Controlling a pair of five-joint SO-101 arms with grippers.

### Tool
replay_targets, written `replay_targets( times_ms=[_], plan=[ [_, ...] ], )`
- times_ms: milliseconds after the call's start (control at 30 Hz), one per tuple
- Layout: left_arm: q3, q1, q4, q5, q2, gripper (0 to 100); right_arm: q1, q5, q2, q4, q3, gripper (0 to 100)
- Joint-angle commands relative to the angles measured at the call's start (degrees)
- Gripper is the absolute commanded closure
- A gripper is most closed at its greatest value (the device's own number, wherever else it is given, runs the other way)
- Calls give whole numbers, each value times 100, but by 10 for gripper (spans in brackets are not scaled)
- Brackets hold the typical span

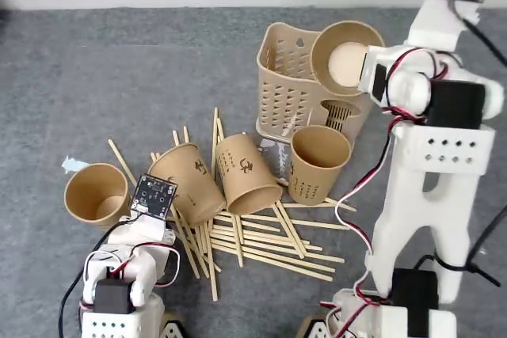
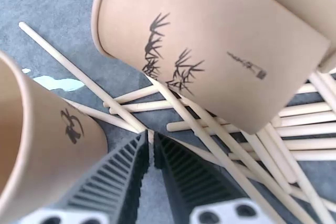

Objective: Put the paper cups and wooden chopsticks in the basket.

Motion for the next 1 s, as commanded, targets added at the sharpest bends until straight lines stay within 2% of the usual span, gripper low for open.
replay_targets(
  times_ms=[0,133,500,967],
  plan=[
    [-31,-26,18,-9,-79,985,22,35,-48,-303,-308,784],
    [-31,-26,18,-9,-79,985,40,35,-75,-585,-308,754],
    [-31,-26,18,-9,-79,985,-13,44,242,-1086,-273,831],
    [-31,-26,18,-9,-79,985,-716,79,585,-1349,-308,847]
  ],
)
